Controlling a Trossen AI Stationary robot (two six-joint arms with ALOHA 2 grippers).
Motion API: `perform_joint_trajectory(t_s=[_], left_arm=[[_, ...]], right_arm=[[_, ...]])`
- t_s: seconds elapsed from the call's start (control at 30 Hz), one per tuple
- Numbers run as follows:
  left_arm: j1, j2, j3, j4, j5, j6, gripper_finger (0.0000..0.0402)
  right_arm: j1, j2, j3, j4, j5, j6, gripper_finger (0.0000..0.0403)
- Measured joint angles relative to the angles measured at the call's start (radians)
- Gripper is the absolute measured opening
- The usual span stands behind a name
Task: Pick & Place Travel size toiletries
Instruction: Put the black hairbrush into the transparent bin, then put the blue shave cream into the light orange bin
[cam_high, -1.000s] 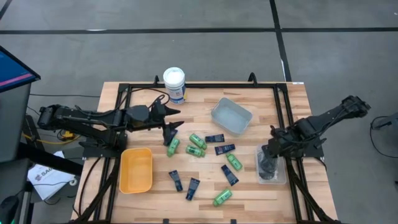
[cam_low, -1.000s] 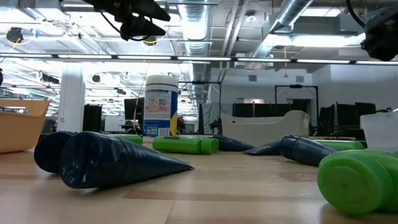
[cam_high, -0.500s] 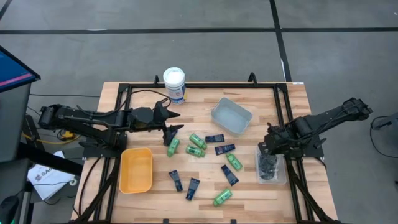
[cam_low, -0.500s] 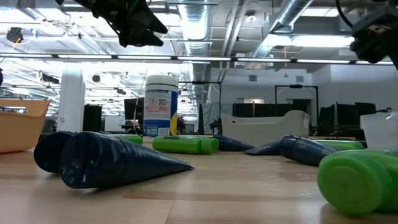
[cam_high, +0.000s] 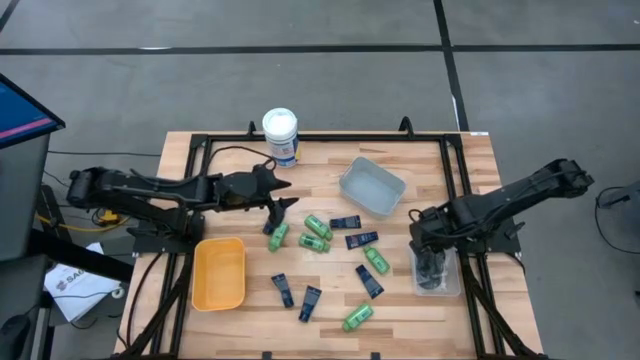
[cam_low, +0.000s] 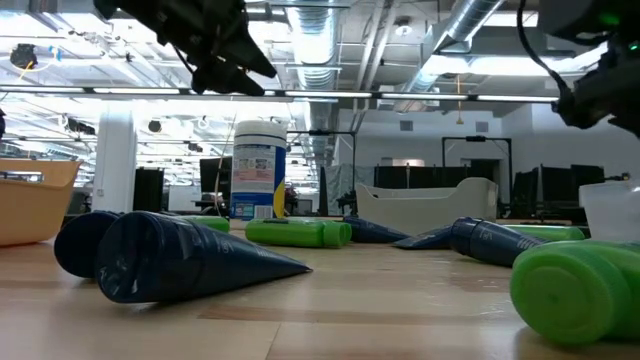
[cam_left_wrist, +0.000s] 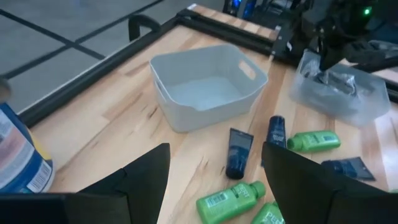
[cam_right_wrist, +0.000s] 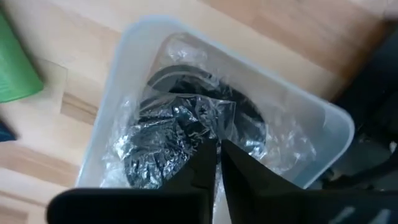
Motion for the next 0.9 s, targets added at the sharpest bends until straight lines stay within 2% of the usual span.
perform_joint_trajectory(t_s=[0.13, 0.37, 0.57, 0.77, 0.9], left_arm=[[0.0, 0.023, 0.0, -0.001, 0.0, 0.0, 0.025], [0.0, 0.053, 0.0, -0.01, -0.001, 0.0, 0.025], [0.001, 0.084, 0.0, -0.011, -0.001, -0.004, 0.025], [0.045, 0.105, -0.001, -0.176, 0.011, -0.156, 0.025], [0.055, 0.109, 0.0, -0.269, 0.039, -0.238, 0.025]], right_arm=[[-0.031, 0.035, 0.0, 0.003, 0.004, -0.042, 0.0002], [-0.063, 0.091, 0.0, 0.009, 0.015, -0.066, 0.0025], [-0.074, 0.072, 0.034, 0.026, 0.04, -0.089, 0.008], [-0.077, -0.012, 0.126, 0.021, 0.14, -0.086, 0.0143], [-0.089, -0.059, 0.175, 0.025, 0.192, -0.081, 0.017]])
